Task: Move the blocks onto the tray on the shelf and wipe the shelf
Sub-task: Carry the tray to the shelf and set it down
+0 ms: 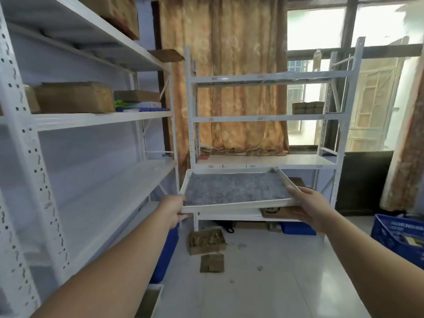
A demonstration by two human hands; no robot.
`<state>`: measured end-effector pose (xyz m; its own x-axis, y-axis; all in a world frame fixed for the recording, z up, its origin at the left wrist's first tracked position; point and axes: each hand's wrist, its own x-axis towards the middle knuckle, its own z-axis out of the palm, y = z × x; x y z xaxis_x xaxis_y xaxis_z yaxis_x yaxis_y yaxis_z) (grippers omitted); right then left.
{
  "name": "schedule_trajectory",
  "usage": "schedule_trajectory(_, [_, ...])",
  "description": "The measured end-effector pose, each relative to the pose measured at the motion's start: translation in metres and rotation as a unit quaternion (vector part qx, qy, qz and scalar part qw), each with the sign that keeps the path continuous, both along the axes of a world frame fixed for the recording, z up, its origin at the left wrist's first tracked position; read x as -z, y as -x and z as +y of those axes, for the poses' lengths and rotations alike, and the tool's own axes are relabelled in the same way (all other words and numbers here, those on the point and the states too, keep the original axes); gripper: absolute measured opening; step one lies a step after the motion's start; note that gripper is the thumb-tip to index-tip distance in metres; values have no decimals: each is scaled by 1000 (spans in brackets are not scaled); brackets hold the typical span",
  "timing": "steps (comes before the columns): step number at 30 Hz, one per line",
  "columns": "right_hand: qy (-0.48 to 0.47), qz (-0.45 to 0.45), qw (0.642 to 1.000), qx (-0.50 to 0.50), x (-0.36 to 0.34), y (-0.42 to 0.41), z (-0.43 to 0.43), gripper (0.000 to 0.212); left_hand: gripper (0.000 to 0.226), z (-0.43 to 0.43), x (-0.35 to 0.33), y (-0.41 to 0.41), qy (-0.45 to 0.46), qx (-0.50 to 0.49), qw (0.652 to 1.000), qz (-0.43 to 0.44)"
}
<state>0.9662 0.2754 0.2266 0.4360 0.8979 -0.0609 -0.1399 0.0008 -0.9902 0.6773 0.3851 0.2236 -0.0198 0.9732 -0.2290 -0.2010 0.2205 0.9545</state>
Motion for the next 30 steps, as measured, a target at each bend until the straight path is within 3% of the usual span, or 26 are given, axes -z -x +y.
schedule_trajectory(9, [13, -30, 997, 72, -7, -20, 98, 39, 46, 138, 4, -31, 19, 47, 998, -22])
schedule_trajectory(16, [30, -96, 987, 122, -14, -43, 172, 39, 34, 220, -2, -64, 13, 78, 996, -31])
schedule_trajectory(30, [32, -49, 989, 137, 1, -141, 290, 31, 23, 323, -13, -160, -14, 92, 995, 21])
